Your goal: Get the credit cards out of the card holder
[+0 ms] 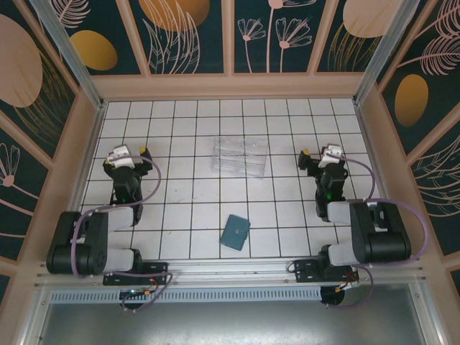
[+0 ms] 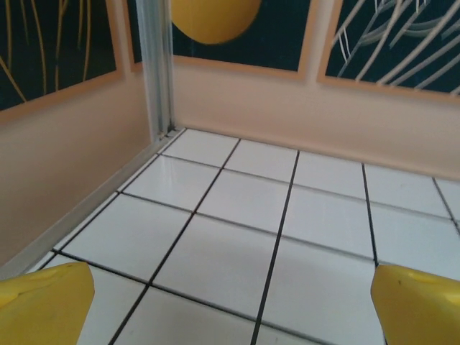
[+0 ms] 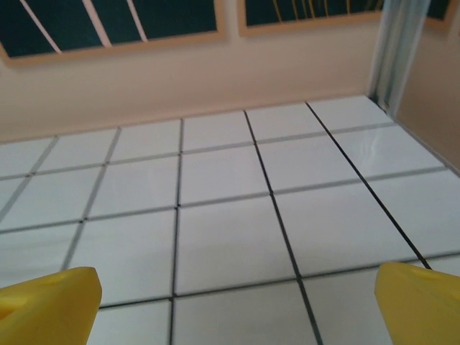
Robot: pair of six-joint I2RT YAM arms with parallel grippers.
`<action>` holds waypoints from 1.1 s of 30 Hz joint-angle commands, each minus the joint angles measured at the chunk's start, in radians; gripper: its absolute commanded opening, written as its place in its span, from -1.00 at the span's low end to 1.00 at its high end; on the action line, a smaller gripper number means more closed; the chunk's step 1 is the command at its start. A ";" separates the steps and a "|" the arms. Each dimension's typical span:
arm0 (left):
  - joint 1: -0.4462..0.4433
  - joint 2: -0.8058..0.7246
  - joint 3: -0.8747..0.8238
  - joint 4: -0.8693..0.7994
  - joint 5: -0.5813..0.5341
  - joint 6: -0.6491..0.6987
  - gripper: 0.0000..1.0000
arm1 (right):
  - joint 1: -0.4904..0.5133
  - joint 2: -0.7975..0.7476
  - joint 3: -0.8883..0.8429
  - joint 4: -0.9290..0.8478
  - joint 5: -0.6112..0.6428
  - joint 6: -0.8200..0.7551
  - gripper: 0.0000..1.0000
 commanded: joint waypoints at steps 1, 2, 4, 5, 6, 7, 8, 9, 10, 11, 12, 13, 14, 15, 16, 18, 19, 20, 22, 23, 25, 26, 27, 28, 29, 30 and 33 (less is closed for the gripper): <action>-0.001 -0.073 0.123 -0.374 -0.001 -0.130 0.81 | 0.044 -0.124 0.047 -0.238 0.068 0.021 0.94; -0.010 -0.077 0.168 -0.483 0.021 -0.187 0.78 | 0.070 -0.164 0.057 -0.314 0.075 0.017 0.90; -0.052 -0.075 0.232 -0.640 0.067 -0.237 0.74 | 0.122 -0.239 0.090 -0.476 0.108 0.052 0.89; -0.090 -0.074 0.251 -0.701 0.062 -0.247 0.77 | 0.132 -0.278 0.110 -0.570 0.095 0.090 0.89; -0.128 -0.076 0.264 -0.740 0.066 -0.256 0.78 | 0.135 -0.310 0.125 -0.642 0.075 0.134 0.89; -0.167 -0.080 0.270 -0.774 0.081 -0.269 0.80 | 0.137 -0.342 0.140 -0.721 0.043 0.175 0.87; -0.198 -0.085 0.274 -0.804 0.104 -0.291 0.81 | 0.137 -0.369 0.151 -0.789 0.008 0.220 0.85; -0.231 -0.087 0.280 -0.829 0.125 -0.314 0.81 | 0.139 -0.391 0.157 -0.840 -0.021 0.269 0.83; -0.265 -0.087 0.289 -0.859 0.151 -0.341 0.81 | 0.140 -0.412 0.164 -0.899 -0.057 0.337 0.79; -0.303 -0.083 0.300 -0.885 0.177 -0.358 0.81 | 0.141 -0.424 0.172 -0.958 -0.099 0.411 0.75; -0.338 -0.076 0.308 -0.906 0.194 -0.373 0.81 | 0.142 -0.427 0.175 -0.995 -0.155 0.463 0.70; -0.378 -0.065 0.323 -0.930 0.218 -0.395 0.81 | 0.150 -0.426 0.172 -1.016 -0.235 0.512 0.64; -0.417 -0.049 0.335 -0.945 0.254 -0.418 0.81 | 0.168 -0.420 0.167 -1.031 -0.299 0.549 0.59; -0.450 -0.035 0.342 -0.953 0.286 -0.434 0.81 | 0.194 -0.415 0.161 -1.040 -0.329 0.588 0.57; -0.488 -0.020 0.348 -0.965 0.314 -0.459 0.80 | 0.238 -0.409 0.156 -1.042 -0.357 0.623 0.58; -0.553 0.004 0.350 -0.979 0.375 -0.503 0.79 | 0.329 -0.384 0.163 -1.054 -0.383 0.673 0.57; -0.584 0.014 0.349 -0.991 0.408 -0.527 0.78 | 0.378 -0.368 0.172 -1.063 -0.395 0.692 0.58; -0.614 0.020 0.345 -0.998 0.448 -0.544 0.78 | 0.424 -0.344 0.185 -1.071 -0.414 0.705 0.57; -0.661 0.026 0.326 -1.005 0.523 -0.582 0.76 | 0.496 -0.303 0.211 -1.107 -0.425 0.733 0.58; -0.679 0.027 0.307 -1.001 0.564 -0.609 0.73 | 0.529 -0.285 0.219 -1.120 -0.436 0.746 0.58; -0.706 0.028 0.266 -0.977 0.659 -0.658 0.70 | 0.572 -0.262 0.222 -1.140 -0.452 0.776 0.58; -0.723 0.029 0.251 -0.974 0.689 -0.678 0.68 | 0.586 -0.251 0.217 -1.149 -0.468 0.793 0.58; -0.738 0.031 0.242 -0.975 0.713 -0.686 0.67 | 0.598 -0.242 0.211 -1.156 -0.482 0.804 0.58; -0.751 0.036 0.236 -0.973 0.737 -0.690 0.66 | 0.611 -0.231 0.205 -1.164 -0.501 0.816 0.58; -0.763 0.043 0.230 -0.972 0.760 -0.694 0.65 | 0.624 -0.221 0.199 -1.171 -0.517 0.827 0.57; -0.768 0.052 0.228 -0.973 0.780 -0.696 0.63 | 0.638 -0.211 0.196 -1.176 -0.528 0.839 0.58; -0.781 0.092 0.231 -0.969 0.827 -0.696 0.52 | 0.697 -0.182 0.183 -1.169 -0.555 0.882 0.58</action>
